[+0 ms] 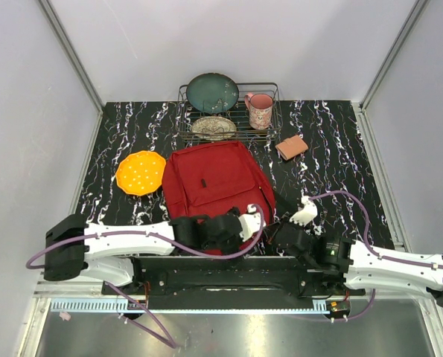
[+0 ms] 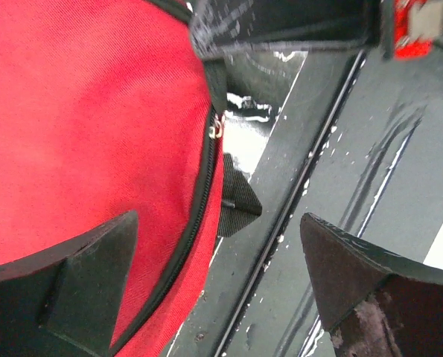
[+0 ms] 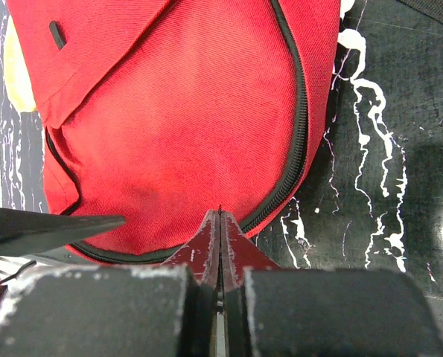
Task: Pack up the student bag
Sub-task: Zip the student bag at the center of the board.
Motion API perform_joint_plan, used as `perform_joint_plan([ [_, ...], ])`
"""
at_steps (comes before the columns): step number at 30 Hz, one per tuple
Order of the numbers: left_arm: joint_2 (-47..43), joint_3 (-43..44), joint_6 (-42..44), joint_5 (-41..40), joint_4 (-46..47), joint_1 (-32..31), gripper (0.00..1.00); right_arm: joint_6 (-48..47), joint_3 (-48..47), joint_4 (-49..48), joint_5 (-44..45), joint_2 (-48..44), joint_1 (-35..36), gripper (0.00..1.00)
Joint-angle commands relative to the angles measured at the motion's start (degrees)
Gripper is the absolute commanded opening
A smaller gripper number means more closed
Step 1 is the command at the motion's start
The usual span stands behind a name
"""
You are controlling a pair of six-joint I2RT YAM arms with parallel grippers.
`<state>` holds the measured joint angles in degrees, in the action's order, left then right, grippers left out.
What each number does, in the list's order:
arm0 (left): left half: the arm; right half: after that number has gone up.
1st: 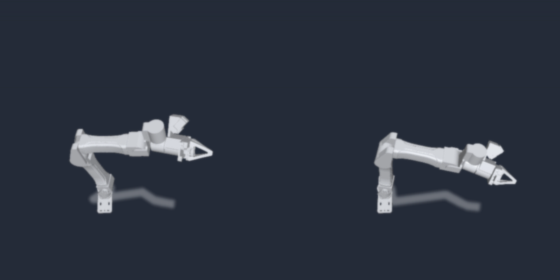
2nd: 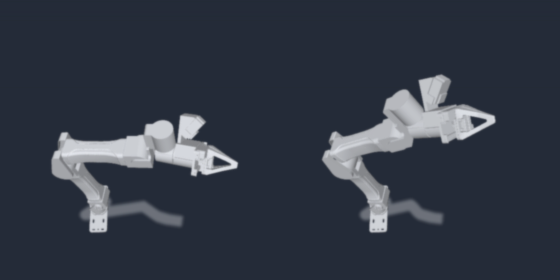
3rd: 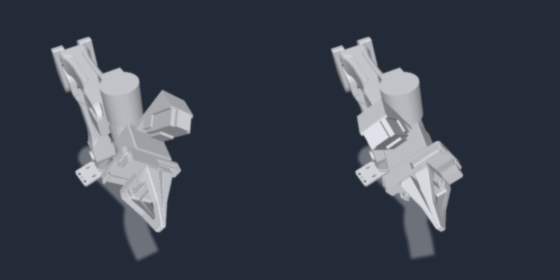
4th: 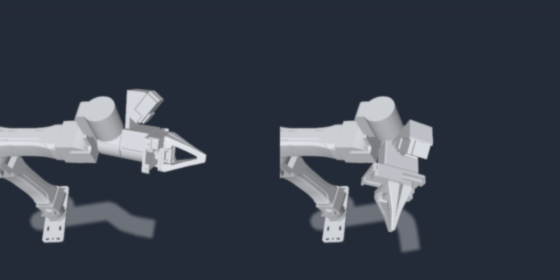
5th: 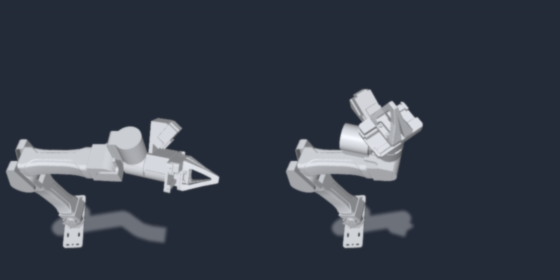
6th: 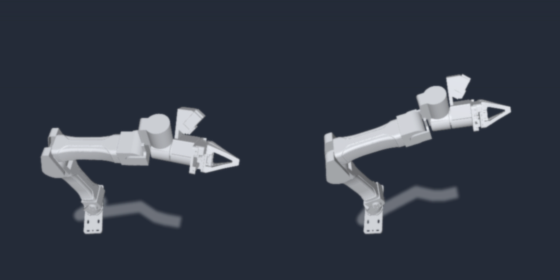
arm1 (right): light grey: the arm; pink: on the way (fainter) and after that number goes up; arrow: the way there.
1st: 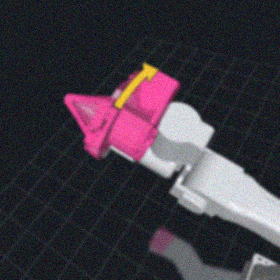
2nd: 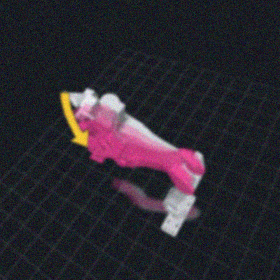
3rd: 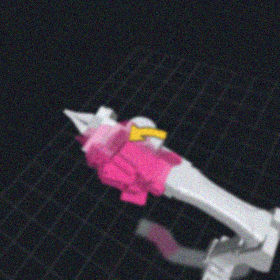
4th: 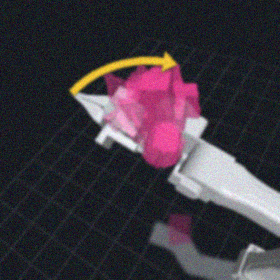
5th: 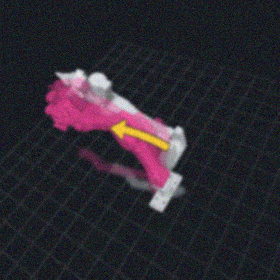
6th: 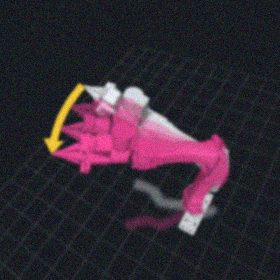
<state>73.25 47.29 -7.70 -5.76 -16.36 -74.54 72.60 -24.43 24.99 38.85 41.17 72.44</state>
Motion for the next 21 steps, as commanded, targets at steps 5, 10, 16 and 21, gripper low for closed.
perform_joint_plan([
  [5,6.0,2.8,0.8,-9.2,-0.1,-2.7,0.82,0.7,-3.3,1.6,3.8,-0.6,0.2,0.0],
  [10,7.2,2.1,-2.0,-14.8,-0.8,-2.7,0.25,1.9,-2.6,2.3,4.7,-0.4,0.2,0.0],
  [16,2.6,-2.5,-7.3,-17.3,0.6,-2.7,0.0,7.1,-1.8,7.8,8.2,-2.1,0.1,0.0],
  [21,-3.3,-6.6,-10.7,-18.3,-0.1,-2.8,0.0,10.2,-1.3,12.3,10.1,-4.9,-0.1,0.0],
])
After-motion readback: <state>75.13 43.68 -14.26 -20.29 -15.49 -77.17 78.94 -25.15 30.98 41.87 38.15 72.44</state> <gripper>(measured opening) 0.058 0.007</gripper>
